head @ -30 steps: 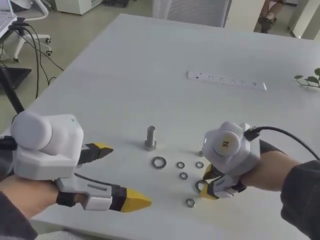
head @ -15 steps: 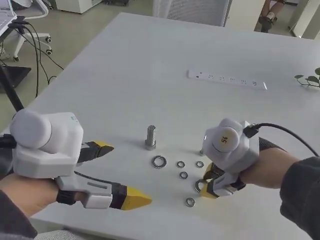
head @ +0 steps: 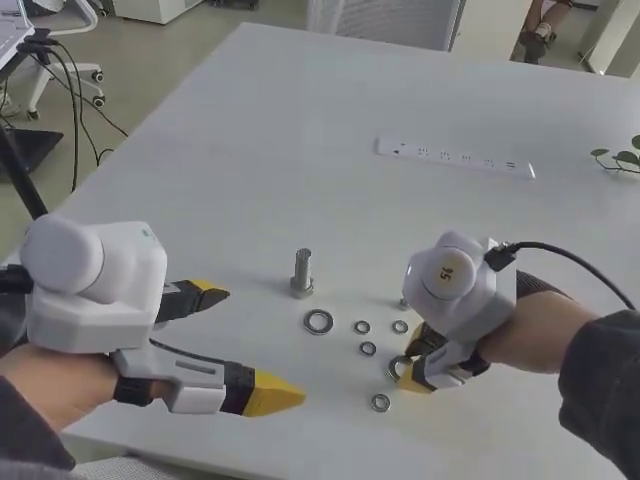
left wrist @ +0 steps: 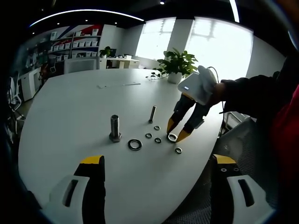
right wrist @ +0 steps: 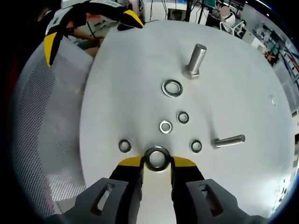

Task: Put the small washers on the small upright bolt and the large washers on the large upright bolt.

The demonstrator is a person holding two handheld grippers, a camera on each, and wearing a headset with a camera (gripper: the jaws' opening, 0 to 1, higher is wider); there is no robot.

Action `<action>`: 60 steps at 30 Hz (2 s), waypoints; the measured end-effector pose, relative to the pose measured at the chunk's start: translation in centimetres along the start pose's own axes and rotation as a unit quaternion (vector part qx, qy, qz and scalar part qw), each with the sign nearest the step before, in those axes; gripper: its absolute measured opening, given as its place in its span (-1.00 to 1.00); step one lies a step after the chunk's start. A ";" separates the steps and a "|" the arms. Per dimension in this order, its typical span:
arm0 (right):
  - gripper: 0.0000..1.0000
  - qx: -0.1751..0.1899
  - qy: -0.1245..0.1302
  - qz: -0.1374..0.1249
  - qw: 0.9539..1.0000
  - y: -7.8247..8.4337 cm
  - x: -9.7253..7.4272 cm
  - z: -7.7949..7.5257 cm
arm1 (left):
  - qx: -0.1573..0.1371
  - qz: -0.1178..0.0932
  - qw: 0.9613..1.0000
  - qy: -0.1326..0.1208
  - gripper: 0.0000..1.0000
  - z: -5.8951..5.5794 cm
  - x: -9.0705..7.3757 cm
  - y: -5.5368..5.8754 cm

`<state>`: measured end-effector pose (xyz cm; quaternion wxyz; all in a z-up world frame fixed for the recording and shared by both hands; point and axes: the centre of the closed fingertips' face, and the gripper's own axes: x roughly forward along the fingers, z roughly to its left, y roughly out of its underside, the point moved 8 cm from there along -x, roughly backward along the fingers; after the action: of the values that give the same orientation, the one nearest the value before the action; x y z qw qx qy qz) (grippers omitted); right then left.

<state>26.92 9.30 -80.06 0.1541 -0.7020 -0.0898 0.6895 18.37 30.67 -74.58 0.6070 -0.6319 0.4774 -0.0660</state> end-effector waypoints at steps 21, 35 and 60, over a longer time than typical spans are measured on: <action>-0.55 -0.019 0.006 0.003 1.000 -1.6 -2.2 0.2 | 0.001 -0.004 1.000 0.006 0.87 0.0 0.3 0.1; -0.55 -0.039 0.024 -0.012 0.999 -4.0 -5.1 -0.7 | 0.002 -0.008 1.000 0.007 0.87 -0.1 0.1 0.0; -0.55 -0.132 0.056 -0.008 0.990 -11.7 -8.8 -3.2 | 0.000 -0.013 1.000 0.006 0.86 -0.1 -0.1 0.0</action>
<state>30.86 17.01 -67.75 0.0705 -0.7527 -0.1773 0.6302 18.26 30.63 -74.54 0.6034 -0.6378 0.4724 -0.0774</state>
